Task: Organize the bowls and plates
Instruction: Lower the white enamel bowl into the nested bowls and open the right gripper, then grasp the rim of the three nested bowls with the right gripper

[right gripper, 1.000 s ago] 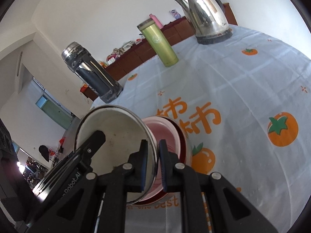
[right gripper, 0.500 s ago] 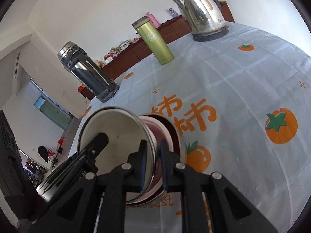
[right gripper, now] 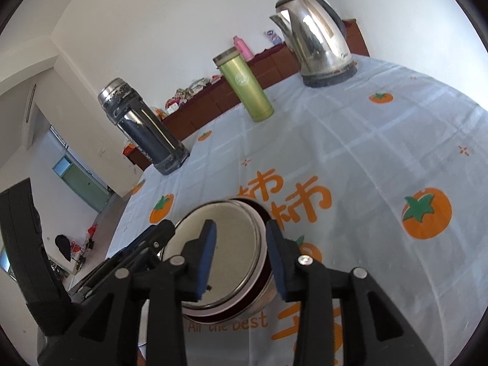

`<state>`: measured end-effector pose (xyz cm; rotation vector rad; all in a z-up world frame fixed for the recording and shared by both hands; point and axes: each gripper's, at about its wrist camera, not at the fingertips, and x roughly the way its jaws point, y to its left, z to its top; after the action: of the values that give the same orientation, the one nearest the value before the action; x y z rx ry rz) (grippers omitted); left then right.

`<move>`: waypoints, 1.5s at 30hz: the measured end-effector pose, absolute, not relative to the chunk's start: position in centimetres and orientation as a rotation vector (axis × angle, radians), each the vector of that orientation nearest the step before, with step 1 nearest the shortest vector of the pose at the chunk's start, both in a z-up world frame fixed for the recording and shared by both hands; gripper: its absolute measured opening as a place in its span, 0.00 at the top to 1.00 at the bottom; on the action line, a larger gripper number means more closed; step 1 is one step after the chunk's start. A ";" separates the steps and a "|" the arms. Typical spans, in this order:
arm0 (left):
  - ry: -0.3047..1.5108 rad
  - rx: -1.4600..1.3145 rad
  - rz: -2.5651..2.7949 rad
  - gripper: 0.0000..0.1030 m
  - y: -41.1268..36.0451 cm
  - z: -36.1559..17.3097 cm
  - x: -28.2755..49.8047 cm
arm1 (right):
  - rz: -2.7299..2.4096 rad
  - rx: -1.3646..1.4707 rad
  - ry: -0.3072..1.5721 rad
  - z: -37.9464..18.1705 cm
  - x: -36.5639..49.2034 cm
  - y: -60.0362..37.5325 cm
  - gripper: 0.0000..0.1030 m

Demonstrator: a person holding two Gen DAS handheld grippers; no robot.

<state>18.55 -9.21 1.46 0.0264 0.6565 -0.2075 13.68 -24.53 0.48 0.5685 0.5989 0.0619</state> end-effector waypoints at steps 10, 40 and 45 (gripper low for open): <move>0.633 -0.012 -0.182 0.52 -8.4 1.8 18.5 | 0.020 0.555 0.553 0.4 13.0 -25.1 0.40; 0.613 -0.015 -0.154 0.38 -7.7 1.8 18.5 | -0.035 0.484 0.515 0.6 12.4 -25.9 0.21; 0.617 -0.015 -0.156 0.38 -7.7 1.8 18.6 | -0.032 0.482 0.527 0.4 12.7 -26.0 0.21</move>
<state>18.58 -7.74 1.79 -0.0147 0.6173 -0.1560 12.70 -26.01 0.39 0.4816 0.5272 -0.0324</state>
